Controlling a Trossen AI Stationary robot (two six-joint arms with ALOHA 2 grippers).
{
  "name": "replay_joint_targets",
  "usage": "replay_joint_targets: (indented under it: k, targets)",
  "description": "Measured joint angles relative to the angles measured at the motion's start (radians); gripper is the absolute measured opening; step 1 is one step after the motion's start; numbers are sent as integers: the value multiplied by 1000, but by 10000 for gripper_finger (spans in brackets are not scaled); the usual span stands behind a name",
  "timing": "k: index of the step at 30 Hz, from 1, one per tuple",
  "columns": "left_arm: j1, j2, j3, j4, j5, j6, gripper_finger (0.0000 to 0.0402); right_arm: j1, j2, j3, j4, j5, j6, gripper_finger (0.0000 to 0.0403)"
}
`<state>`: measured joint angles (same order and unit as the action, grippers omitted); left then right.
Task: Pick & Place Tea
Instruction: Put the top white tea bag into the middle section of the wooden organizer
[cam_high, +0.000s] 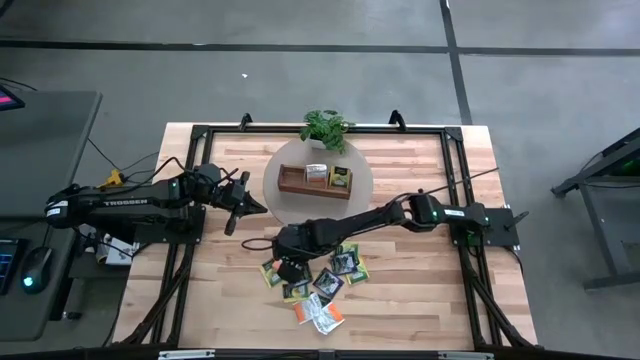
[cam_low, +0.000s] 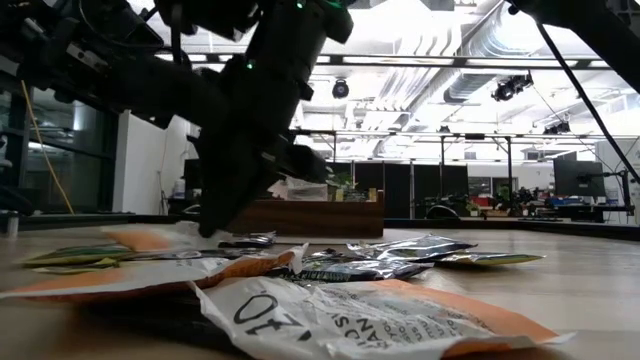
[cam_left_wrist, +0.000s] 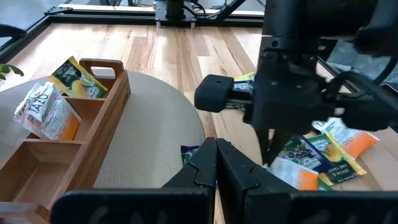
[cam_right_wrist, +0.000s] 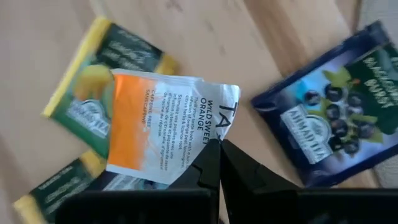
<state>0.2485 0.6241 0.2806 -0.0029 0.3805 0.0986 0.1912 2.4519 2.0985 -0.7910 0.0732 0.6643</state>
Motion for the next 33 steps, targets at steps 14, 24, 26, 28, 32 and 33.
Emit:
replay_joint_targets:
  k: [14, 24, 26, 28, 32, 33]
  targets:
    - [0, 0, 0, 0, 0, 0, 0, 10, -4, 97, -99, 79, -137, 0]
    - [0, 0, 0, 0, 0, 0, 0, 35, -4, 197, -209, 165, -258, 0]
    - [0, 0, 0, 0, 0, 0, 0, 42, -5, 223, -239, 193, -282, 0]
    - [0, 0, 0, 0, 0, 0, 0, 49, -6, 250, -279, 227, -304, 0]
    - [0, 0, 0, 0, 0, 0, 0, 60, -41, 229, -323, 275, -332, 0]
    - [0, 0, 0, 0, 0, 0, 0, 61, -52, 222, -336, 286, -333, 0]
